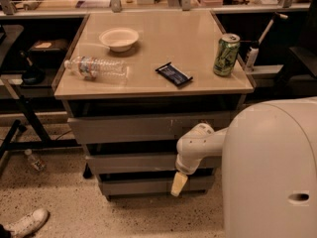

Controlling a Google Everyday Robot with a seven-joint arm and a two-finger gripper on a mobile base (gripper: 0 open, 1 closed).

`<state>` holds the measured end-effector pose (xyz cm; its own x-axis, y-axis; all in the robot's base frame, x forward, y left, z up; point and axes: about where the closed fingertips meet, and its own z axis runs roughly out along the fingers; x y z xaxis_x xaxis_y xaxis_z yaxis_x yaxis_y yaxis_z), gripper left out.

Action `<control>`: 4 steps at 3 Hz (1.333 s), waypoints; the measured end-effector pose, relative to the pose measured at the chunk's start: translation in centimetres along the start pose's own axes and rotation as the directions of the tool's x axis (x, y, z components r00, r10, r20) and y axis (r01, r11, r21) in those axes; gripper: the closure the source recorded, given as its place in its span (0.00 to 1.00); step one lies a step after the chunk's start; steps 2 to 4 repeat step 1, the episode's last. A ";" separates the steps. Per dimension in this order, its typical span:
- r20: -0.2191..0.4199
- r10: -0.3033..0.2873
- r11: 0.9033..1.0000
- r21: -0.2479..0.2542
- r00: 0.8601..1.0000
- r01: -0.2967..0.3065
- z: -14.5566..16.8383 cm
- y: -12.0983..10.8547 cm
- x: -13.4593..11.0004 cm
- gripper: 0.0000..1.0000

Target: Close middle drawer

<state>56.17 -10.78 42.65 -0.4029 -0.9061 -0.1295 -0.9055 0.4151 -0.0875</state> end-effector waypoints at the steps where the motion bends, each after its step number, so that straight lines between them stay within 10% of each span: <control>1: 0.000 0.000 1.000 0.000 1.000 0.000 0.0 0.0 0.0 0.00; 4: 0.000 0.000 1.000 0.000 1.000 0.000 0.0 0.0 0.0 0.00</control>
Offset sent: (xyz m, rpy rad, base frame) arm 0.0000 0.0000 0.0000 0.0000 0.0000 0.0000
